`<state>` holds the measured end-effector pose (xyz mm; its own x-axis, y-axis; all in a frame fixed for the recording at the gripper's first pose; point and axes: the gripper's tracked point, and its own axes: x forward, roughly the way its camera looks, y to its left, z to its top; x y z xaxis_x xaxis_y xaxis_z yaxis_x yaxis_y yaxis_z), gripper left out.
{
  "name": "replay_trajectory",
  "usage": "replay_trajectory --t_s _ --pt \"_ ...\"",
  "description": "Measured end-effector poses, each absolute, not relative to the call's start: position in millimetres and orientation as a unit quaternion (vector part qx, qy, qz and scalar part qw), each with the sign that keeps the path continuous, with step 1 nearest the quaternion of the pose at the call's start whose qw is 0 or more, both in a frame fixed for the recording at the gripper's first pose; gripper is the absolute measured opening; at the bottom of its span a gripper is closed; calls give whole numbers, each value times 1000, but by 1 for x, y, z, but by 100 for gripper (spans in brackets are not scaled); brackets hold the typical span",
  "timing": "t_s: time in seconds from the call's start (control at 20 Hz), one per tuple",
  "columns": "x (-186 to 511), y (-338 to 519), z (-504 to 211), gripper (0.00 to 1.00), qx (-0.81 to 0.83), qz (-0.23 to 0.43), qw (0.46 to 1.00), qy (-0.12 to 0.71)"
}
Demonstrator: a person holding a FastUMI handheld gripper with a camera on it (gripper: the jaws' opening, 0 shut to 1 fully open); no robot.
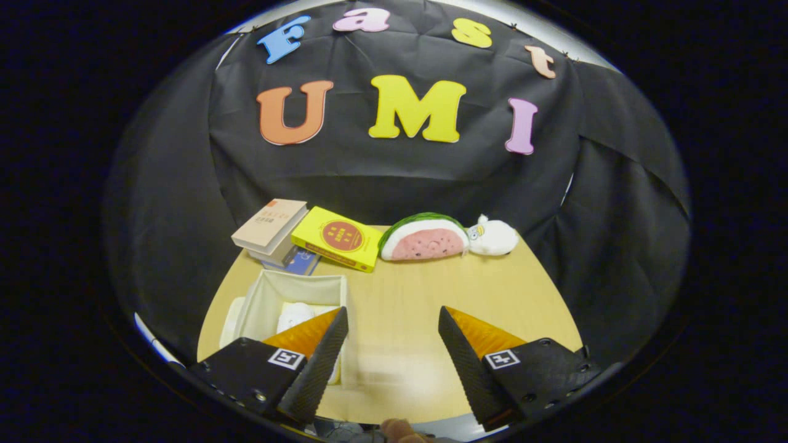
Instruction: Open the storage box then place both shoes into the box .Put the left shoe in first, then the right shoe, with the right side of both shoes facing outward in a uniform manner.
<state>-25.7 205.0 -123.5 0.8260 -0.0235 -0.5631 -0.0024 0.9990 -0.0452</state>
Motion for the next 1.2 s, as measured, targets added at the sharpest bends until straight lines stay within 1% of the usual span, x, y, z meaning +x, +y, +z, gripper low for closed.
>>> replay_trajectory --t_s 0.05,0.15,0.35,0.45,0.5,0.65,0.75,0.9,1.2 --pt "-21 190 -114 95 -28 -19 962 270" --pt "-20 167 -96 96 -41 -39 973 224" --pt "-35 150 -52 96 -30 -10 989 147" --pt "-41 136 -19 96 -32 -5 996 85" --pt "-44 126 -8 96 -38 -13 997 58" --pt "-63 111 24 96 -36 9 999 -1" --pt "-75 96 30 96 -18 12 1000 -13" --pt "-81 77 19 95 20 28 999 13" --pt "-89 37 10 96 0 45 999 8"
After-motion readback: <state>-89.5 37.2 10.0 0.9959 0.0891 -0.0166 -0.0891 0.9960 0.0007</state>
